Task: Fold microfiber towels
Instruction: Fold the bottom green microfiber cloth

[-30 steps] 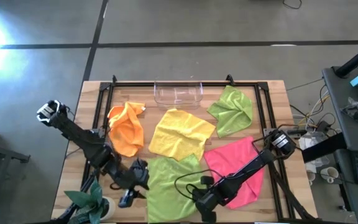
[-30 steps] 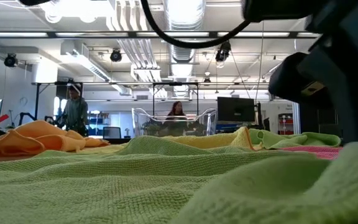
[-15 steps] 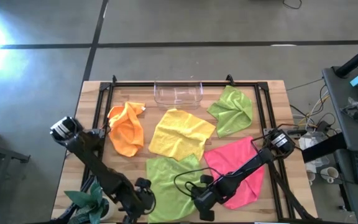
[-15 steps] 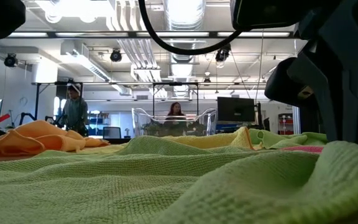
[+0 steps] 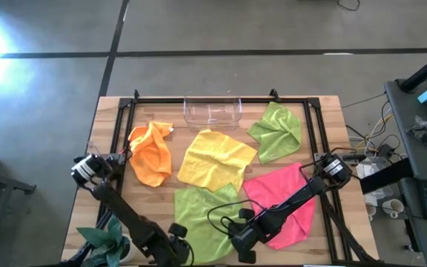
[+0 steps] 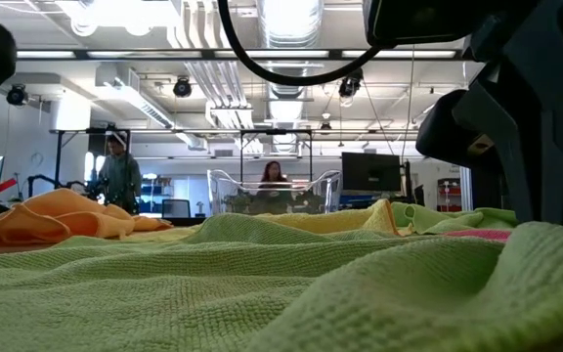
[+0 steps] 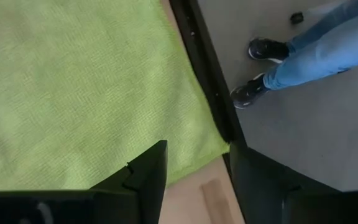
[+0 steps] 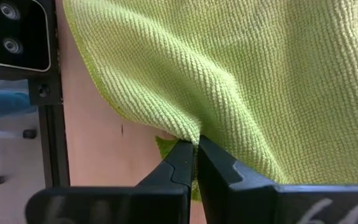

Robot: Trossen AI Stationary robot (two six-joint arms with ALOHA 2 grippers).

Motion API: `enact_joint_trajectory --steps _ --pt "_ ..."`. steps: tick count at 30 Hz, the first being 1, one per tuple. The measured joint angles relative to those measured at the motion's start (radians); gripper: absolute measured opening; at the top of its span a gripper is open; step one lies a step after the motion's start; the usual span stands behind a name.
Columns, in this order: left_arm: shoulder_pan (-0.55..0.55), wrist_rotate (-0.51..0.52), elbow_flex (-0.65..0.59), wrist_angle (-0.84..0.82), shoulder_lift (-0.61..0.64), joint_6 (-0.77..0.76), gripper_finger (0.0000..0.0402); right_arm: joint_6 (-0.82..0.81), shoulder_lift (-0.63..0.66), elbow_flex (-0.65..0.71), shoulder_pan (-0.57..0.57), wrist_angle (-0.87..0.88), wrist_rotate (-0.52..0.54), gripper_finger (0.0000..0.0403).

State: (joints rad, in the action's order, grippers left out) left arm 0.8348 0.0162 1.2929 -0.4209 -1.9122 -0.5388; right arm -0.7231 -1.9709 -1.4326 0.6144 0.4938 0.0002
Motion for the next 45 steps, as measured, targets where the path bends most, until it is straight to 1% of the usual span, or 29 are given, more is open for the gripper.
enact_joint_trajectory --steps 9,16,20,24,31,32,38,45 --pt "0.007 0.073 -0.002 0.002 -0.053 0.003 0.0159 -0.003 0.0 0.0 0.0 0.002 0.0 0.0008" --pt "0.011 0.099 -0.005 0.008 -0.091 -0.004 0.0159 -0.015 0.0 0.0 0.0 -0.002 0.0 0.0008" --pt "0.013 0.147 -0.006 0.009 -0.108 -0.022 0.0155 -0.031 0.0 0.0 0.0 -0.004 0.0 0.0008" --pt "0.011 0.174 -0.008 0.003 -0.123 -0.03 0.0122 -0.051 0.0 -0.001 0.0 -0.005 0.0 0.0008" --pt "0.009 0.185 -0.011 0.002 -0.13 -0.031 0.0017 -0.097 0.0 -0.02 0.0 -0.005 -0.001 0.0008" --pt "0.009 0.185 -0.011 0.009 -0.13 -0.031 0.0009 -0.102 0.0 -0.021 0.0 -0.005 -0.002 0.0008" --pt "0.009 0.181 -0.003 0.018 -0.108 -0.032 0.0002 -0.122 0.0 -0.04 0.0 -0.002 -0.009 0.0008" --pt "0.011 0.137 -0.006 -0.015 -0.003 -0.032 0.0 -0.131 0.0 -0.094 0.01 0.012 -0.01 0.0008"
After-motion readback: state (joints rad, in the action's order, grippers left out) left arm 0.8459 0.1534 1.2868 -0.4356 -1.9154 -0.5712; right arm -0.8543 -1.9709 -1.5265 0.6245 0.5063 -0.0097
